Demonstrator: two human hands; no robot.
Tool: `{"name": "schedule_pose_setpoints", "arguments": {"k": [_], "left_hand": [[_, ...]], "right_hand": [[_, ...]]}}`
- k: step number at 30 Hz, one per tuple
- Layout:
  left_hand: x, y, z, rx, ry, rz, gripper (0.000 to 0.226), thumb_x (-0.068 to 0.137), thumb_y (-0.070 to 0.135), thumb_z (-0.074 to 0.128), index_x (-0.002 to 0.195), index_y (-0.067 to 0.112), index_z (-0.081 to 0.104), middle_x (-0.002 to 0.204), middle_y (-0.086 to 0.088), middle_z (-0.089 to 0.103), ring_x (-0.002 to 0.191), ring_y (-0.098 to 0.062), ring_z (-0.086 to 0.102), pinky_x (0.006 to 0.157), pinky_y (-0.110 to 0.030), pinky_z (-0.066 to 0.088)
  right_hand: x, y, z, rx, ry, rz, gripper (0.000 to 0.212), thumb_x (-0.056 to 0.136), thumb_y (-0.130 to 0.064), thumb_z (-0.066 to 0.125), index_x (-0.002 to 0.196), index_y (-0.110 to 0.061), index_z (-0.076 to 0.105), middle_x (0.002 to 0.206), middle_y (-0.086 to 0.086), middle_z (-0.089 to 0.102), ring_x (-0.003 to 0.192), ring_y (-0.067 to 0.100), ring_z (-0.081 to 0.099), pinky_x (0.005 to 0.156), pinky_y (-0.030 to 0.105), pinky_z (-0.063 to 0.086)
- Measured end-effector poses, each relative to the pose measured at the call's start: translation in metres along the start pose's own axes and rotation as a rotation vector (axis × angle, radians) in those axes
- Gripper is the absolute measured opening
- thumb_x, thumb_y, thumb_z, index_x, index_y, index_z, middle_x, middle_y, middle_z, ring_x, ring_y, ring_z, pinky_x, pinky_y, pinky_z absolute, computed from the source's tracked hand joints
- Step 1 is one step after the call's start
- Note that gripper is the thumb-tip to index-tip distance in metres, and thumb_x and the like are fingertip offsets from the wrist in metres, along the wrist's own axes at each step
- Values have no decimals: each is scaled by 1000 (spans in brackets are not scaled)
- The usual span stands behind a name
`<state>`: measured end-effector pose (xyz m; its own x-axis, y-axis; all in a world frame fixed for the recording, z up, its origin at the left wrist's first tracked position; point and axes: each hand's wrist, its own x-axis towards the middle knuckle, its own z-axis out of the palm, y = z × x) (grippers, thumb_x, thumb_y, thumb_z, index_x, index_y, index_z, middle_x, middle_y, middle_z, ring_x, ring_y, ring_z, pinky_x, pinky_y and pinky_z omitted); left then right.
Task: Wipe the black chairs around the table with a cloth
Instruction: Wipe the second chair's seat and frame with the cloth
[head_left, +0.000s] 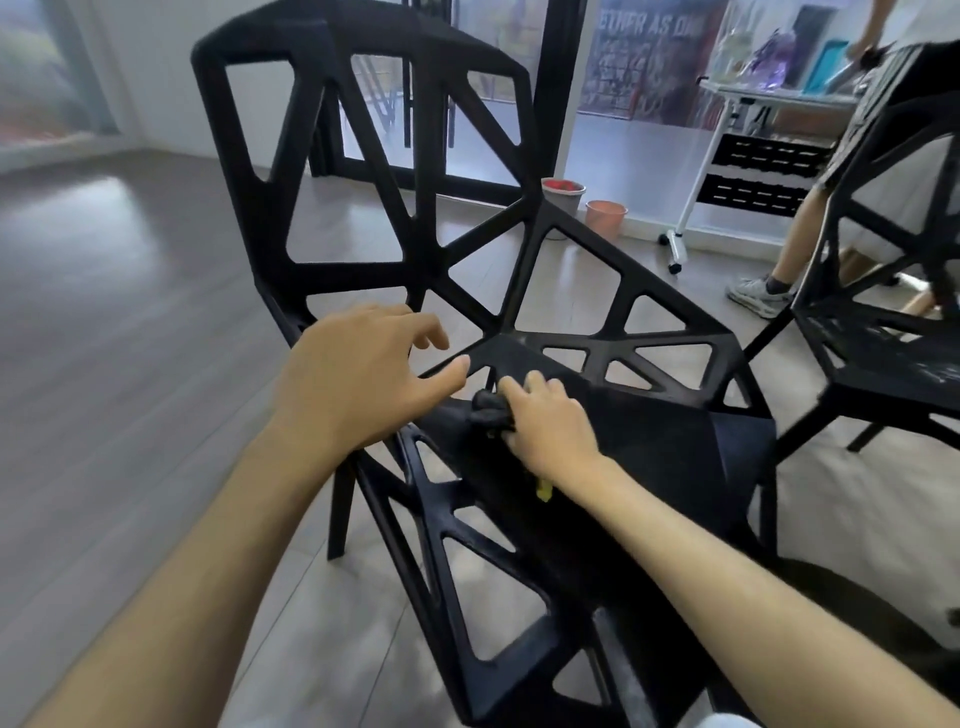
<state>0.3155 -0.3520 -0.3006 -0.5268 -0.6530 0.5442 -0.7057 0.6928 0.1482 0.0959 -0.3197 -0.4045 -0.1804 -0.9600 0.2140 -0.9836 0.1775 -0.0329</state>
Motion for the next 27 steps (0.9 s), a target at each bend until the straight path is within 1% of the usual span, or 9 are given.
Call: {"name": "schedule_pose_setpoints", "arguments": {"k": [2, 4, 7, 10, 13, 15, 19, 21, 27], "left_hand": [[-1, -2, 2, 28, -12, 10, 51, 90, 77, 37, 107, 41, 70, 101, 19, 67, 101, -5, 60, 71, -26, 36], [-1, -3, 3, 62, -30, 25, 55, 89, 78, 34, 109, 41, 70, 102, 19, 67, 101, -5, 60, 70, -27, 36], [-2, -1, 2, 78, -37, 23, 56, 89, 77, 34, 108, 41, 70, 101, 19, 68, 99, -5, 58, 69, -27, 35], [-3, -2, 1, 66, -20, 13, 52, 90, 76, 37, 107, 40, 71, 99, 20, 67, 98, -4, 58, 70, -26, 36], [-2, -2, 2, 53, -14, 1, 50, 91, 76, 39, 106, 40, 70, 99, 20, 68, 99, -4, 59, 71, -25, 36], [-2, -1, 2, 48, -10, -8, 48, 91, 75, 41, 106, 40, 70, 99, 19, 68, 98, -4, 60, 69, -25, 35], [-4, 0, 2, 31, -5, -21, 48, 91, 75, 40, 106, 41, 69, 99, 19, 68, 97, -4, 60, 69, -27, 37], [-3, 0, 2, 34, -16, -25, 50, 89, 76, 38, 105, 41, 69, 98, 19, 67, 96, -4, 59, 68, -27, 38], [0, 1, -2, 22, -2, -50, 52, 87, 75, 34, 101, 40, 70, 95, 20, 66, 92, -2, 57, 62, -16, 27]], "right_hand": [[-24, -34, -2, 90, 5, -188, 56, 90, -30, 68, 139, -21, 43, 125, 10, 48, 112, 33, 50, 79, 45, 48], [-22, -33, -2, 170, -24, -223, 54, 91, -30, 66, 139, -23, 43, 122, 8, 48, 111, 32, 50, 76, 44, 47], [12, 11, 2, 88, -35, -89, 50, 91, -28, 67, 135, -25, 43, 123, 9, 49, 115, 35, 52, 82, 47, 51], [47, 64, 3, -32, 13, 139, 48, 93, -22, 65, 136, -22, 44, 132, 14, 49, 119, 40, 51, 87, 50, 50], [56, 71, 3, -65, 50, 215, 45, 94, -19, 63, 135, -19, 44, 134, 17, 49, 118, 41, 51, 87, 51, 50], [43, 44, 5, -52, 47, 132, 45, 93, -16, 63, 133, -18, 44, 129, 14, 50, 117, 39, 51, 85, 50, 51], [-8, -16, 8, -8, 33, -190, 52, 88, -25, 69, 134, -19, 44, 120, 9, 50, 107, 33, 52, 75, 47, 51], [-7, -9, 2, 49, -13, -218, 50, 88, -28, 69, 131, -21, 44, 117, 7, 49, 106, 32, 53, 73, 46, 51], [40, 71, -6, -73, 24, 107, 45, 91, -20, 67, 131, -18, 46, 121, 12, 53, 112, 38, 56, 82, 47, 53]]}}
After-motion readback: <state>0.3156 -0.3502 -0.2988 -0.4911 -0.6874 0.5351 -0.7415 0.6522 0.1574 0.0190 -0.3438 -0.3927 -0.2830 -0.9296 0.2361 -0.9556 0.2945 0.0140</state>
